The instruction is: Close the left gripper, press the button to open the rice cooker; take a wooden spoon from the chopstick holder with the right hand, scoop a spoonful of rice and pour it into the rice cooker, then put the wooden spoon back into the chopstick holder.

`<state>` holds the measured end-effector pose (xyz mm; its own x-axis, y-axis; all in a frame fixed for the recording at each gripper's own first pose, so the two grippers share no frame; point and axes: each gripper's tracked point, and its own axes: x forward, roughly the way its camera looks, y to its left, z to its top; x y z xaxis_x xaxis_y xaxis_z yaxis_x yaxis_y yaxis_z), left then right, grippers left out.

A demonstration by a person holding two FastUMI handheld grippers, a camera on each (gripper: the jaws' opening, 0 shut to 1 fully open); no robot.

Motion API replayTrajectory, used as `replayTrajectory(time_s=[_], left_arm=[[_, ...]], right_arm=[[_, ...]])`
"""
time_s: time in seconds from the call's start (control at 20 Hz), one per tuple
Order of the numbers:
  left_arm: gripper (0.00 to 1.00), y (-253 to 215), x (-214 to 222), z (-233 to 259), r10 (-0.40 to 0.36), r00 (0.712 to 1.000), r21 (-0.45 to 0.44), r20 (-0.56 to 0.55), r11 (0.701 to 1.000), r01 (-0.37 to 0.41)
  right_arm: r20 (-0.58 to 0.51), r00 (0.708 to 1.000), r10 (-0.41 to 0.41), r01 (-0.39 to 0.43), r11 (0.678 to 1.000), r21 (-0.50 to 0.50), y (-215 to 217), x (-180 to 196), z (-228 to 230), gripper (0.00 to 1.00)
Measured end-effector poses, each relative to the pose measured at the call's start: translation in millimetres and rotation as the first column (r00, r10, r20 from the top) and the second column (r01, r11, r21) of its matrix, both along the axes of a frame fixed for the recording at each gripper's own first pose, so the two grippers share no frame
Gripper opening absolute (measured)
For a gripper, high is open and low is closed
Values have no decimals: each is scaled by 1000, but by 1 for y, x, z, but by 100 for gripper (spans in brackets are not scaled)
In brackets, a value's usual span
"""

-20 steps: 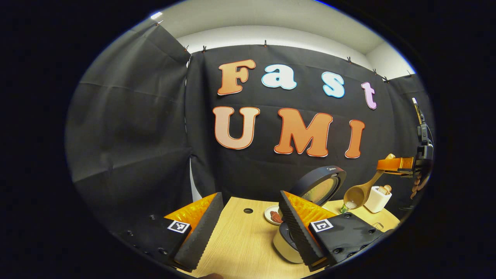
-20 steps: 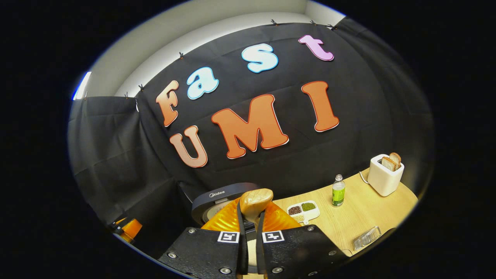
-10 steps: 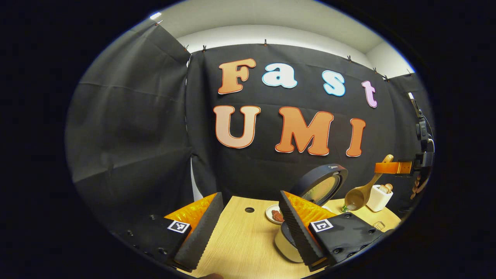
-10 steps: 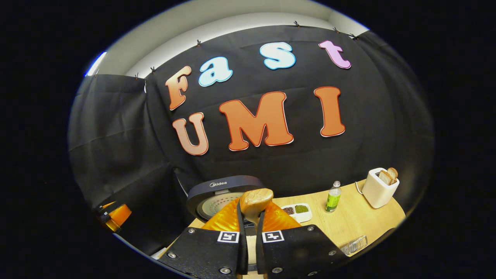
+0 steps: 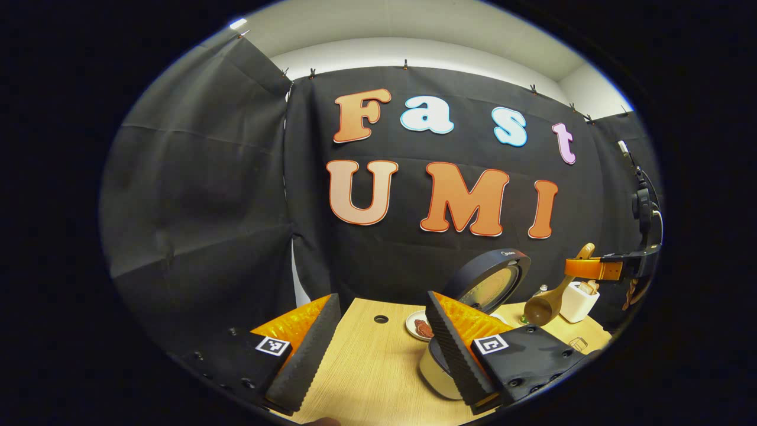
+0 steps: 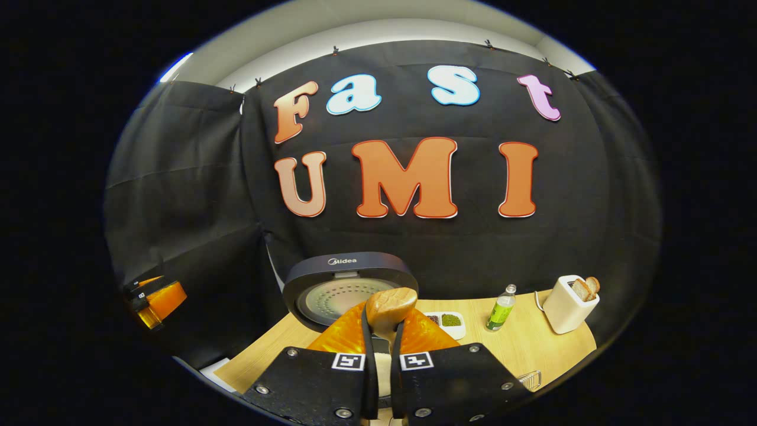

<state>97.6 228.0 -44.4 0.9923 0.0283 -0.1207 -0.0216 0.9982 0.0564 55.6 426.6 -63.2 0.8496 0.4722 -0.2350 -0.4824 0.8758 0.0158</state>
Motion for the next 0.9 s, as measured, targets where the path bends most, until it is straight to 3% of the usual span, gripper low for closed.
replayTrajectory(time_s=[0.15,0.4,0.65,0.9], left_arm=[[94,1,-3,-2,2,1000,0,-6,1000,-2],[94,-2,-7,-3,5,1000,-3,-5,1000,-5],[94,-21,-6,11,9,1000,-5,28,1000,-9],[94,-54,-10,19,26,998,-39,64,999,-24]], right_arm=[[-15,1000,26,-26,1000,10,2,-6,-3,7],[-38,999,-11,13,999,50,-22,-6,-1,7],[-53,995,-81,86,992,96,-85,-1,4,7],[-81,978,-193,201,974,109,-177,11,-3,7]])
